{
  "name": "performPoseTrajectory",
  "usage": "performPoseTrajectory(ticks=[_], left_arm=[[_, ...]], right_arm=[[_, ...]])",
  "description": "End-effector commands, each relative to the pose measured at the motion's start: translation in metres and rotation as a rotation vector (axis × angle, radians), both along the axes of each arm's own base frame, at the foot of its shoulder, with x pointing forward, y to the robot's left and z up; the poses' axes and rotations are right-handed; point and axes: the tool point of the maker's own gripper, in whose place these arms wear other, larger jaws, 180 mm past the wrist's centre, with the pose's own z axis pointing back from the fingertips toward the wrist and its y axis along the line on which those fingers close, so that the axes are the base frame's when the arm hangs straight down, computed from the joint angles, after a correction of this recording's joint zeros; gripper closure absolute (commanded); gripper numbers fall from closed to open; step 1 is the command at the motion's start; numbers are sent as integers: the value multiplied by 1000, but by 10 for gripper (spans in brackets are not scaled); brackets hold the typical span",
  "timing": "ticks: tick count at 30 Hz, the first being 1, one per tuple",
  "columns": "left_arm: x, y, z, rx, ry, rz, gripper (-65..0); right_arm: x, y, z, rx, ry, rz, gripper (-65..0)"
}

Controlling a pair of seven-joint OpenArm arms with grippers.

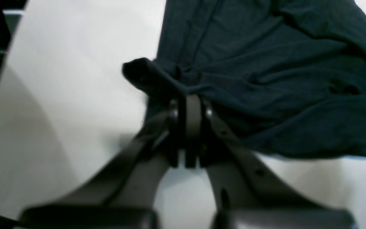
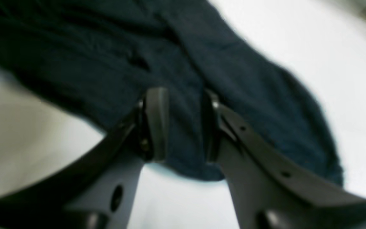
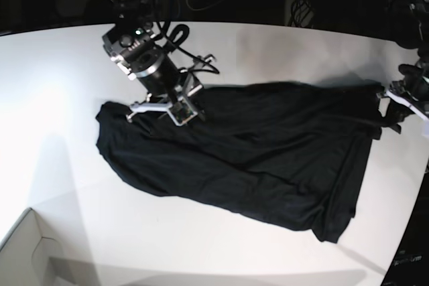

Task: Layout the t-shirt on the table in an organized manner, then fold the t-shirt properly
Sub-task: 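Pull the grasped edge with both grippers to spread the shirt flat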

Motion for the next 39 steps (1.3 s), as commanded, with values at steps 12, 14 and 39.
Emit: performPoseTrajectory(ticks=[12, 14, 39], left_arm=[[-38, 63, 26, 17, -99, 226, -1], [-37, 57, 28, 37, -107, 160, -1], [-53, 53, -27, -15, 89, 36, -1]], right_arm=[[-7, 10, -35, 21, 82, 33, -359], [0, 10, -31, 21, 67, 34, -359], [18, 8, -34, -2, 60, 52, -361]])
